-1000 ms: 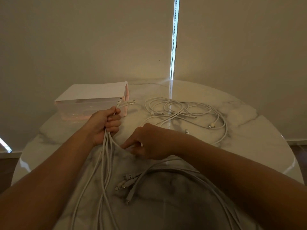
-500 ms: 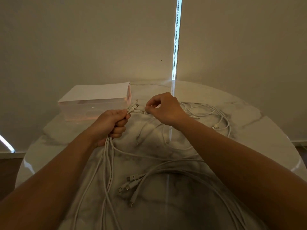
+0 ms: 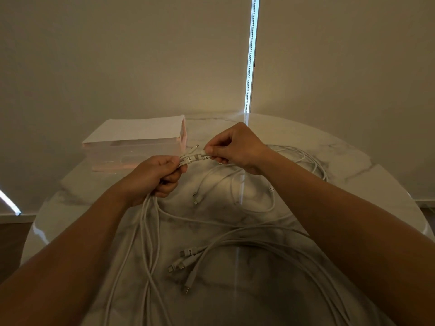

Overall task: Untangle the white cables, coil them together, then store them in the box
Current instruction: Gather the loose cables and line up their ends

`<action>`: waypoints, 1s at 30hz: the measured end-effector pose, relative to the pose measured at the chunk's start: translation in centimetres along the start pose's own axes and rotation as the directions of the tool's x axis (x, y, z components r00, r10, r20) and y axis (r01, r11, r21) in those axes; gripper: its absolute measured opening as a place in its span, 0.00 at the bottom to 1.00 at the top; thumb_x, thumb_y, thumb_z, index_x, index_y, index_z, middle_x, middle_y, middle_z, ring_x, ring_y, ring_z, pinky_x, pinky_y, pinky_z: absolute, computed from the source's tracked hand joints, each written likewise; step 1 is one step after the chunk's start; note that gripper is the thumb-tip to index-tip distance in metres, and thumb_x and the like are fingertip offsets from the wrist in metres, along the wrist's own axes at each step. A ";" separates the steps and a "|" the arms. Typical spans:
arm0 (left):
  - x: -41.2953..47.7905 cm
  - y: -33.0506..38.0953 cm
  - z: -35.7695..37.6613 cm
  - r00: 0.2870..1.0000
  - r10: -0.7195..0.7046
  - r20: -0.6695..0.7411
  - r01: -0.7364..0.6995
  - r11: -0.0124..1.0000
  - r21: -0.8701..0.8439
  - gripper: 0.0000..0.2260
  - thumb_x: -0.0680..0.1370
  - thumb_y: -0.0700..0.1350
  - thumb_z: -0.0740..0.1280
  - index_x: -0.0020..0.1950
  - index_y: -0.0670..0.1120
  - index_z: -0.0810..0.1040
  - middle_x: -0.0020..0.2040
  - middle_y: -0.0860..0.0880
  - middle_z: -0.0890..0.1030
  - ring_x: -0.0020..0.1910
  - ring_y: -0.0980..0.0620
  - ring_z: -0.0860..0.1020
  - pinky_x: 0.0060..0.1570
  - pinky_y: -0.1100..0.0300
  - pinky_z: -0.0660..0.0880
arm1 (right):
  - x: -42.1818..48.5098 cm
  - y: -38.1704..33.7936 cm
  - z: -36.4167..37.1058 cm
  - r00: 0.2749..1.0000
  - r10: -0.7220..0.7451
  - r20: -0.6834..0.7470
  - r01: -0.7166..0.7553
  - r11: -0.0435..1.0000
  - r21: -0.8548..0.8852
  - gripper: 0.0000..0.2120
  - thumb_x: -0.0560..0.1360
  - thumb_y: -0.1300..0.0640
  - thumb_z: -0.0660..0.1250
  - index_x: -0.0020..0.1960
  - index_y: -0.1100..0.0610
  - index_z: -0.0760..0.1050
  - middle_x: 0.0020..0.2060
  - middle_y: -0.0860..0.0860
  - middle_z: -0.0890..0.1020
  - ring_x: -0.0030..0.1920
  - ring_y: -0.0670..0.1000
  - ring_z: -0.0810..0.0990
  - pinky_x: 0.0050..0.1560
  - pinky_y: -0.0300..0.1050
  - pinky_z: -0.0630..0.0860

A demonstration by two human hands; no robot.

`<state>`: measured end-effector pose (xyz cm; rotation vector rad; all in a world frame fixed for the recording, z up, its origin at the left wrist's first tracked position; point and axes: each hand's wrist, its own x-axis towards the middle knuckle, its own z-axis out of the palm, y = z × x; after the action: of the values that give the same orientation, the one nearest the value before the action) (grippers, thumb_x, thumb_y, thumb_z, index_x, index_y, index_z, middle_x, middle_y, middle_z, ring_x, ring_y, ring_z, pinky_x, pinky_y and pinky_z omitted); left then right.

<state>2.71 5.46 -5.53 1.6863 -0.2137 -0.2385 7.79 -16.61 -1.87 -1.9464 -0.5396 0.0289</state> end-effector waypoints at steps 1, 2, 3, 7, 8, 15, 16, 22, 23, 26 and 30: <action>0.1 0.0 -0.1 1.000 -0.003 0.002 0.003 1.000 -0.004 0.14 0.82 0.48 0.56 0.42 0.42 0.74 0.31 0.48 0.61 0.25 0.55 0.55 0.26 0.62 0.50 | 0.1 0.0 0.0 1.000 -0.012 0.004 0.012 1.000 -0.021 0.03 0.72 0.65 0.74 0.46 0.62 0.85 0.30 0.50 0.84 0.29 0.43 0.78 0.33 0.35 0.75; 0.1 -0.1 -0.1 1.000 -0.013 0.009 0.013 1.000 -0.018 0.14 0.82 0.47 0.56 0.42 0.42 0.74 0.31 0.48 0.61 0.25 0.55 0.55 0.26 0.62 0.50 | 0.1 0.0 0.0 1.000 -0.019 0.011 0.019 0.999 -0.038 0.03 0.72 0.64 0.74 0.46 0.62 0.85 0.31 0.50 0.84 0.29 0.43 0.78 0.33 0.35 0.75; 0.0 -0.1 -0.2 0.999 -0.027 0.020 0.027 0.999 -0.039 0.14 0.81 0.47 0.56 0.43 0.42 0.75 0.31 0.48 0.61 0.25 0.55 0.55 0.25 0.63 0.51 | 0.0 0.0 -0.1 1.000 -0.022 0.020 0.023 0.999 -0.047 0.04 0.72 0.64 0.74 0.46 0.62 0.85 0.31 0.50 0.84 0.30 0.43 0.78 0.34 0.35 0.76; -0.2 0.1 -0.6 0.996 -0.047 0.077 0.050 0.998 -0.044 0.11 0.79 0.46 0.62 0.47 0.39 0.78 0.30 0.48 0.62 0.24 0.55 0.57 0.24 0.64 0.53 | -0.1 0.0 -0.5 0.998 -0.019 0.065 0.022 0.998 -0.054 0.03 0.72 0.65 0.74 0.46 0.62 0.85 0.35 0.56 0.85 0.33 0.47 0.78 0.36 0.36 0.77; -0.2 0.2 -0.6 0.996 -0.049 0.076 0.050 0.999 -0.007 0.11 0.79 0.45 0.62 0.46 0.39 0.79 0.30 0.48 0.62 0.25 0.54 0.57 0.24 0.63 0.53 | -0.1 0.0 -0.5 0.997 -0.021 0.077 0.027 0.997 -0.074 0.03 0.72 0.65 0.74 0.46 0.62 0.85 0.36 0.57 0.85 0.33 0.47 0.78 0.36 0.36 0.77; -0.3 1.5 0.0 0.994 -0.105 0.027 0.084 0.904 0.418 0.13 0.82 0.37 0.55 0.47 0.38 0.79 0.29 0.48 0.66 0.27 0.52 0.62 0.28 0.58 0.61 | -0.1 -0.1 -0.1 0.983 -0.067 0.170 0.103 0.971 -0.214 0.05 0.71 0.62 0.76 0.46 0.60 0.86 0.33 0.51 0.84 0.29 0.41 0.76 0.35 0.33 0.74; -0.3 1.6 0.1 0.994 -0.104 0.021 0.084 0.892 0.443 0.13 0.82 0.37 0.55 0.46 0.38 0.78 0.29 0.48 0.66 0.27 0.51 0.62 0.28 0.58 0.61 | -0.1 0.0 0.0 0.983 -0.076 0.165 0.110 0.972 -0.208 0.05 0.71 0.62 0.76 0.46 0.60 0.86 0.33 0.51 0.84 0.28 0.42 0.76 0.36 0.34 0.74; -0.1 1.5 0.5 0.998 -0.068 0.001 0.059 0.875 0.480 0.15 0.84 0.46 0.56 0.43 0.41 0.76 0.29 0.52 0.67 0.27 0.55 0.62 0.26 0.63 0.60 | -0.1 0.4 0.1 0.989 -0.078 0.130 0.092 0.990 -0.111 0.02 0.70 0.63 0.76 0.43 0.61 0.86 0.30 0.52 0.84 0.30 0.47 0.78 0.36 0.38 0.78; -0.1 1.5 0.5 0.998 -0.066 0.007 0.055 0.875 0.481 0.15 0.84 0.46 0.56 0.44 0.41 0.76 0.29 0.52 0.67 0.27 0.55 0.62 0.26 0.63 0.61 | -0.1 0.5 0.1 0.988 -0.072 0.136 0.085 0.992 -0.094 0.03 0.70 0.63 0.76 0.43 0.62 0.85 0.31 0.52 0.84 0.30 0.46 0.78 0.36 0.38 0.77; -0.1 1.6 0.6 0.999 -0.053 0.007 0.044 0.883 0.467 0.14 0.84 0.45 0.55 0.45 0.40 0.75 0.29 0.52 0.67 0.26 0.56 0.62 0.25 0.64 0.60 | -0.2 0.7 0.0 0.988 -0.041 0.146 0.046 0.999 -0.030 0.05 0.71 0.64 0.75 0.47 0.64 0.84 0.35 0.57 0.85 0.33 0.48 0.80 0.37 0.39 0.77; 0.1 1.6 1.2 1.000 -0.003 -0.014 0.010 0.878 0.479 0.14 0.84 0.44 0.56 0.43 0.41 0.74 0.27 0.53 0.66 0.25 0.56 0.62 0.24 0.65 0.60 | -0.1 0.6 0.2 0.994 -0.031 0.105 0.034 0.999 -0.028 0.07 0.73 0.59 0.74 0.47 0.62 0.84 0.36 0.58 0.85 0.33 0.49 0.80 0.37 0.41 0.78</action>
<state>2.46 4.10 -4.05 2.1836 -0.2736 -0.1881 7.88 -16.66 -2.47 -1.9730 -0.6445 0.1034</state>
